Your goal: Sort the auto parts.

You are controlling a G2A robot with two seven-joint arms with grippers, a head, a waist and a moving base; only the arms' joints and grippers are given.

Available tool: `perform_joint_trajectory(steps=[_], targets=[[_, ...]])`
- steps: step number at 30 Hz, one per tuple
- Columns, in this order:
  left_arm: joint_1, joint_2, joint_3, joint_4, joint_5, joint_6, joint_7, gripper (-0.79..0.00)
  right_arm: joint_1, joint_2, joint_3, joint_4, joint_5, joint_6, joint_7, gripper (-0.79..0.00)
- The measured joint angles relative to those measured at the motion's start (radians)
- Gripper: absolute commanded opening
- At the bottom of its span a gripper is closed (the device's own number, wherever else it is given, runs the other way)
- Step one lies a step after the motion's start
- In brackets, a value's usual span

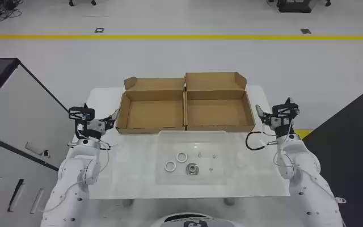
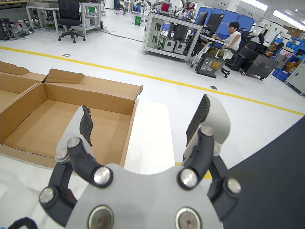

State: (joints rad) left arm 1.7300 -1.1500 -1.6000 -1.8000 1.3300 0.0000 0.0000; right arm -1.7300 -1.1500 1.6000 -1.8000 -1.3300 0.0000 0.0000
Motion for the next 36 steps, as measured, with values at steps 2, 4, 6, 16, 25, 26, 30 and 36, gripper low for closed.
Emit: perform_joint_trajectory(steps=[2, 4, 6, 16, 25, 26, 30, 36], targets=[[0.0, 0.0, 0.0, 0.0, 0.0, 0.0, 0.0, 0.0, 0.0, 0.0, 0.0, 0.0, 0.0, 0.0, 0.0, 0.0], [0.0, 0.0, 0.0, 0.0, 0.0, 0.0, 0.0, 0.0, 0.0, 0.001, 0.006, -0.01, -0.009, -0.002, -0.003, 0.0], [0.0, 0.0, 0.0, 0.0, 0.0, 0.0, 0.0, 0.0, -0.008, 0.003, 0.026, -0.049, -0.018, -0.023, -0.01, 0.0], [0.0, 0.0, 0.0, 0.0, 0.0, 0.0, 0.0, 0.0, -0.053, 0.03, 0.157, -0.264, 0.047, -0.398, 0.125, 0.0], [0.0, 0.0, 0.0, 0.0, 0.0, 0.0, 0.0, 0.0, 0.009, 0.071, 0.231, -0.334, 0.192, -0.861, 0.395, 0.0], [0.0, 0.0, 0.0, 0.0, 0.0, 0.0, 0.0, 0.0, 0.026, 0.076, 0.231, -0.331, 0.21, -0.904, 0.43, 0.0], [0.0, 0.0, 0.0, 0.0, 0.0, 0.0, 0.0, 0.0, 0.09, 0.094, 0.206, -0.311, 0.277, -1.005, 0.544, 0.0], [0.0, 0.0, 0.0, 0.0, 0.0, 0.0, 0.0, 0.0, 0.205, 0.137, 0.104, -0.308, 0.405, -1.012, 0.74, 0.0]])
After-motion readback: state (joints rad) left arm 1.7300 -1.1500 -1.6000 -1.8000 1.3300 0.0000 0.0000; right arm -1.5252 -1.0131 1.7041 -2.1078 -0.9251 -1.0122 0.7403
